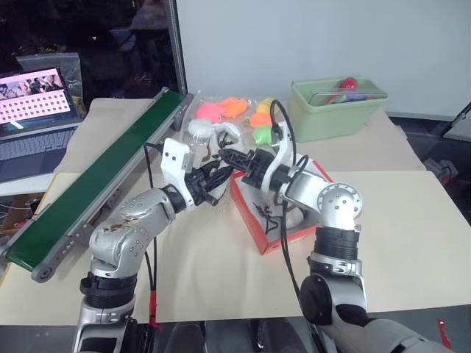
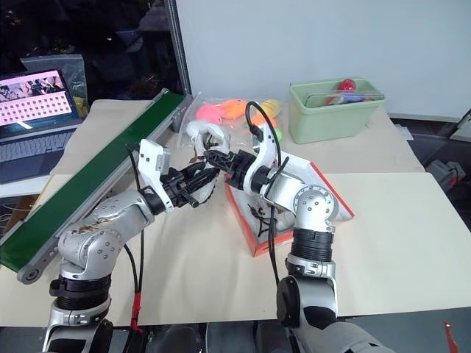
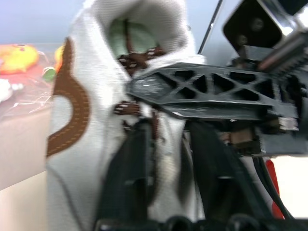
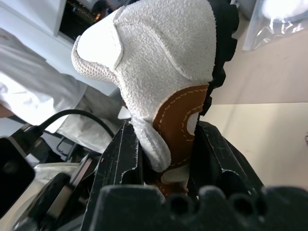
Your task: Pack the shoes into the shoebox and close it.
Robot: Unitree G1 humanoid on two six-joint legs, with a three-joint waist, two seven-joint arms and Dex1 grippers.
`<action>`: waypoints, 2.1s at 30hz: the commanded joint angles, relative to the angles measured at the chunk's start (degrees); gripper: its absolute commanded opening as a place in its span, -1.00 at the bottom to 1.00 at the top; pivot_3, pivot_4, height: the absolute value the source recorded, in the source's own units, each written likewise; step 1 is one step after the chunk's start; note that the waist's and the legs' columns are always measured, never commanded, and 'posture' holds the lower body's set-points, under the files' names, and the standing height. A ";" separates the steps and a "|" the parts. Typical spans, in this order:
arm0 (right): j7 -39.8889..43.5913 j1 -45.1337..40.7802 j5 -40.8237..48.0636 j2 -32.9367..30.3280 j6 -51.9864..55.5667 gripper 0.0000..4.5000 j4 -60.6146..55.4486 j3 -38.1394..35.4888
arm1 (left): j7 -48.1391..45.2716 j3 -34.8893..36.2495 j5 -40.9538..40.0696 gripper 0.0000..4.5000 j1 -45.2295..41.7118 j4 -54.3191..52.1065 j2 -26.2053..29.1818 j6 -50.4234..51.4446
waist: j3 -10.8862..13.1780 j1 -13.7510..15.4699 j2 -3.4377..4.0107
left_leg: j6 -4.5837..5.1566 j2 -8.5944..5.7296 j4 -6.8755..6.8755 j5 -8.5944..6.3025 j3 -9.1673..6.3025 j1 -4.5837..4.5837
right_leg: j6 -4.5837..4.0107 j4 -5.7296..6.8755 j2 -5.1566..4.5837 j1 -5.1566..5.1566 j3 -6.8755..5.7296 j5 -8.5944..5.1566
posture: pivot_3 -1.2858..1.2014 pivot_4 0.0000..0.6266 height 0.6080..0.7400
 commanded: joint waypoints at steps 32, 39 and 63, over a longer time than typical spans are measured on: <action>31.74 -21.39 -10.46 -40.35 19.21 -0.47 19.44 29.70 | -25.08 -2.95 5.25 -0.20 14.14 -5.78 17.62 -15.90 | 0.65 -0.05 1.01 | 0.04 -0.02 -0.15 0.00 0.20 -0.40 | 0.03 -0.12 0.04 -0.50 0.25 0.00 | 0.03 -0.52 0.83; 35.92 -20.71 -15.44 -37.51 14.98 -0.47 24.41 35.93 | -24.71 -2.86 5.71 -0.20 15.49 -7.22 17.27 -15.51 | 0.65 -0.06 1.02 | 0.04 -0.02 0.00 0.00 0.19 -0.72 | 0.04 0.01 0.04 -0.81 0.25 0.02 | 0.03 -0.52 0.83; 44.03 -21.79 -40.00 -27.09 -8.64 -0.47 43.28 49.72 | -22.73 -4.78 6.82 -0.20 14.57 -6.88 15.62 -15.60 | 0.59 -0.03 0.97 | 0.04 -0.02 0.33 0.00 0.17 -0.56 | 0.14 0.14 0.05 -0.57 0.24 0.11 | 0.03 -0.52 0.83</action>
